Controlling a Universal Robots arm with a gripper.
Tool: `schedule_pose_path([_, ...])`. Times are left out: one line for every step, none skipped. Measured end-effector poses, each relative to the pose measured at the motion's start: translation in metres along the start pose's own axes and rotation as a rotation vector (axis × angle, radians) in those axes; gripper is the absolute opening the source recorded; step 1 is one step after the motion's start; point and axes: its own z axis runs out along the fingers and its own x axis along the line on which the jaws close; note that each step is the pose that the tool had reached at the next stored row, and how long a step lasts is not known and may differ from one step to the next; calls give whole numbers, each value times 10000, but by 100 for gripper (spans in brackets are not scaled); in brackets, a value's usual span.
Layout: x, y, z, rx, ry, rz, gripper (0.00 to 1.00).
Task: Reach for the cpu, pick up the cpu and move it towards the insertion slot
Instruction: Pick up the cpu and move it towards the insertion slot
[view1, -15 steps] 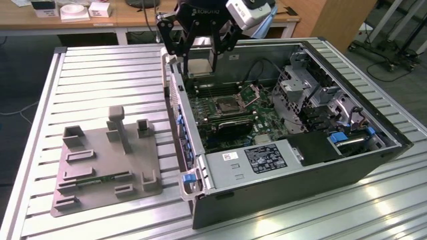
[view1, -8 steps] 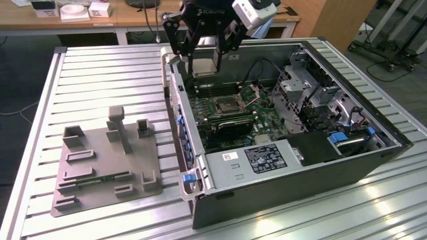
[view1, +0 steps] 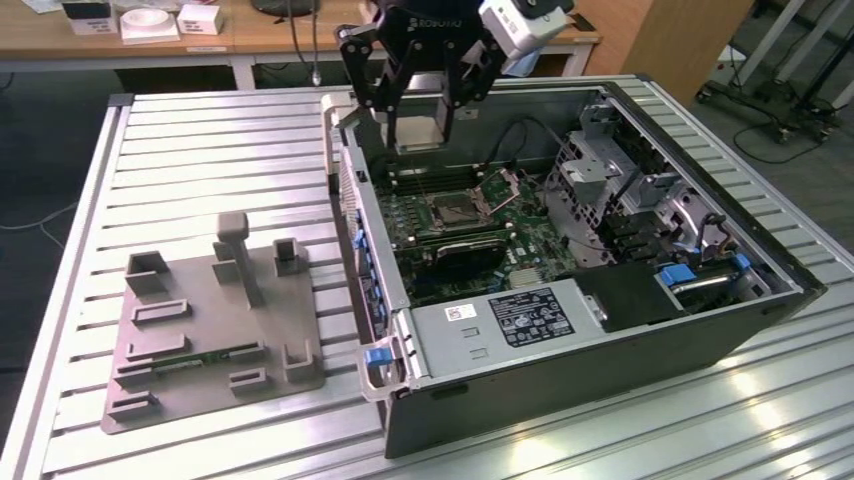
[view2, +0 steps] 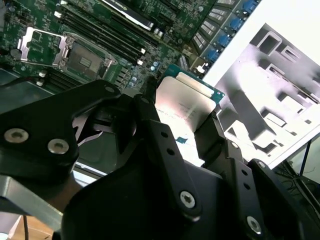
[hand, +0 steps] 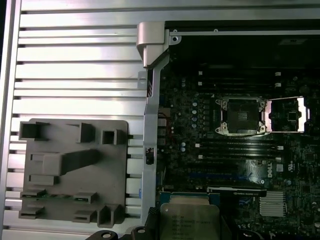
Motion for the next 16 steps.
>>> schedule_pose_path([-13,0,0,1,0,0,55])
schedule_pose_path([-26,0,0,1,0,0,55])
schedule_pose_path([-40,-1,0,1,0,1,55])
schedule_pose_path([-53,-1,1,0,0,0,55])
schedule_pose_path([-66,-1,1,0,0,0,55])
schedule_pose_path([-78,-1,1,0,0,1,55])
schedule_pose_path([-91,-1,1,0,0,0,55])
schedule_pose_path([-104,-1,1,0,0,1,55])
schedule_pose_path([-118,-2,1,0,0,1,55])
schedule_pose_path([-133,-2,1,0,0,0,55])
schedule_pose_path([-147,-2,2,0,0,0,55])
schedule_pose_path([-161,-2,2,0,0,0,55])
schedule_pose_path([-175,-2,2,0,0,0,55])
schedule_pose_path([-190,-2,2,0,0,0,55])
schedule_pose_path([-204,-3,2,1,1,0,55])
schedule_pose_path([-218,-3,3,0,0,0,55])
